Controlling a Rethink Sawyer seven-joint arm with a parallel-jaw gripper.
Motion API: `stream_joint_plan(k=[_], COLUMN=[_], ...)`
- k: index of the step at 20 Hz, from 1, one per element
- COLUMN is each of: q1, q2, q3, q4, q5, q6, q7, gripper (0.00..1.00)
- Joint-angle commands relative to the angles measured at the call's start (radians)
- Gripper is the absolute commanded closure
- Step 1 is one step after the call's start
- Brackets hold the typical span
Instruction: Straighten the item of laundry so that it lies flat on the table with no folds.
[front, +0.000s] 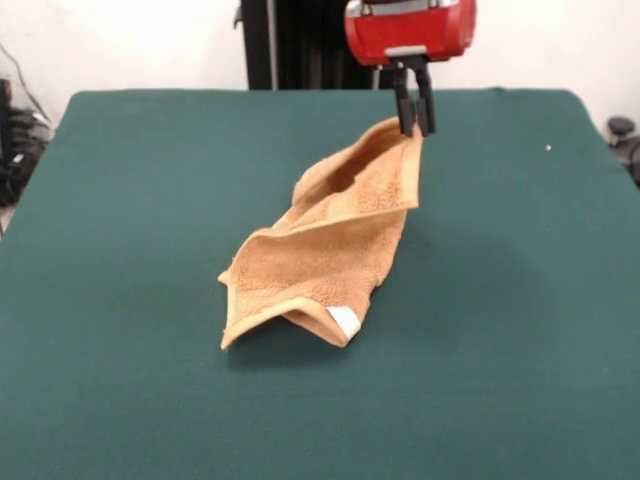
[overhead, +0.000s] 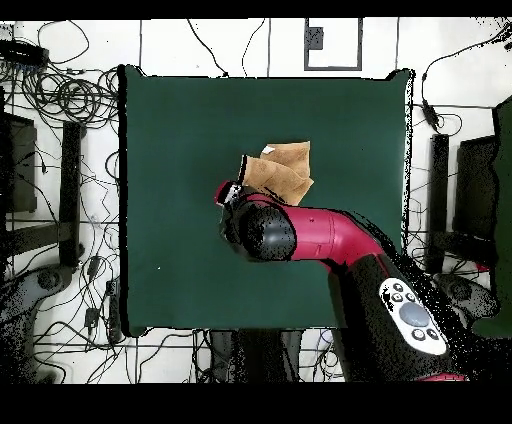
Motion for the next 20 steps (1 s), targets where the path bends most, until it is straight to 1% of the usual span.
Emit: stream_joint_plan(k=[1,4,7,11,16,20], q1=[-0.029,-0.052,-0.052,-0.024,0.005,0.003], q2=[0.106,0.124,0.135,0.145,0.184,0.202], q3=[0.173,0.206,0.214,0.200,0.192,0.201], q4=[0.080,0.084,0.082,0.069,0.044,0.044], q5=[0.036,0.030,0.021,0.011,0.010,0.009], q6=[0.007,0.000,-0.013,-0.038,-0.079,-0.094], q7=[0.006,0.000,0.014,0.045,0.067,0.066], gripper=[1.00,1.00,1.00,1.00,1.00,1.00])
